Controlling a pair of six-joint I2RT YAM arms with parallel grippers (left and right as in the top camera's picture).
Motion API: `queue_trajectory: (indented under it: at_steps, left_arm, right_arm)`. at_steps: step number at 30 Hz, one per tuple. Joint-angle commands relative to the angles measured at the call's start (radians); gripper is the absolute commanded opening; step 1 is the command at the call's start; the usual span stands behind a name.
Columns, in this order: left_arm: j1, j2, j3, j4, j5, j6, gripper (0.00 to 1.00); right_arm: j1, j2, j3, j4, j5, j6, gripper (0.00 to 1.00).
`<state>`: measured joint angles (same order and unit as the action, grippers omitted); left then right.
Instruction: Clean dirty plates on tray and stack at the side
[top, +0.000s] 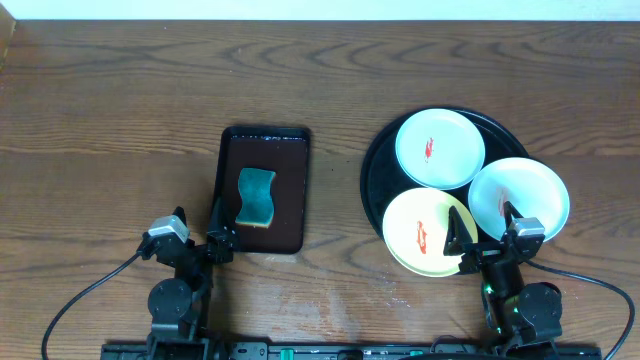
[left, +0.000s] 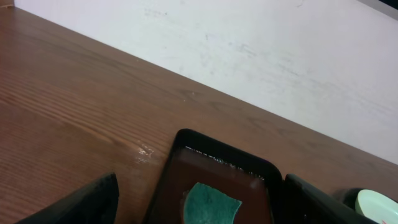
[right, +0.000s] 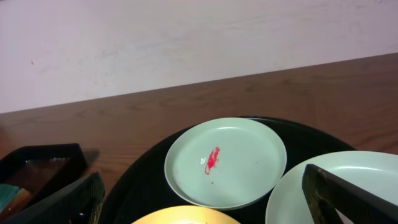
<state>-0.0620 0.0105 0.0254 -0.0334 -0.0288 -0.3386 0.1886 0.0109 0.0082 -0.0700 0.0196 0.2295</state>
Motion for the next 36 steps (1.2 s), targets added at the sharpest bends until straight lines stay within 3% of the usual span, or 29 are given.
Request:
queue_trajectory:
  at_steps: [1,8,13,19,25,31,36]
  left_arm:
    - [-0.003,-0.006,-0.021,-0.033,-0.009,0.016,0.84]
    - [-0.003,-0.006,-0.021,-0.014,0.008,-0.020,0.84]
    - [-0.003,-0.006,-0.011,0.085,0.123,-0.043,0.84]
    - [-0.002,0.042,0.159,0.075,0.122,0.013,0.84]
    - [-0.002,0.339,0.525,-0.210,0.131,0.015,0.84]
    - [-0.002,0.716,0.946,-0.651,0.149,0.031,0.84]
    - [-0.002,0.943,1.134,-0.867,0.156,0.031,0.83]
  right_arm:
    - [0.012,-0.005,-0.003,-0.001,0.009,0.009,0.99]
    - [0.012,-0.005,-0.003,0.000,-0.001,0.010,0.99]
    - [0.012,-0.005,0.003,0.048,-0.058,0.012,0.99]
    - [0.008,0.044,0.167,0.009,-0.185,-0.019,0.99]
    - [0.007,0.324,0.502,-0.193,-0.185,-0.122,0.99]
    - [0.007,0.707,0.883,-0.525,-0.186,-0.122,0.99]
    - [0.008,0.965,1.093,-0.701,-0.295,-0.123,0.99]
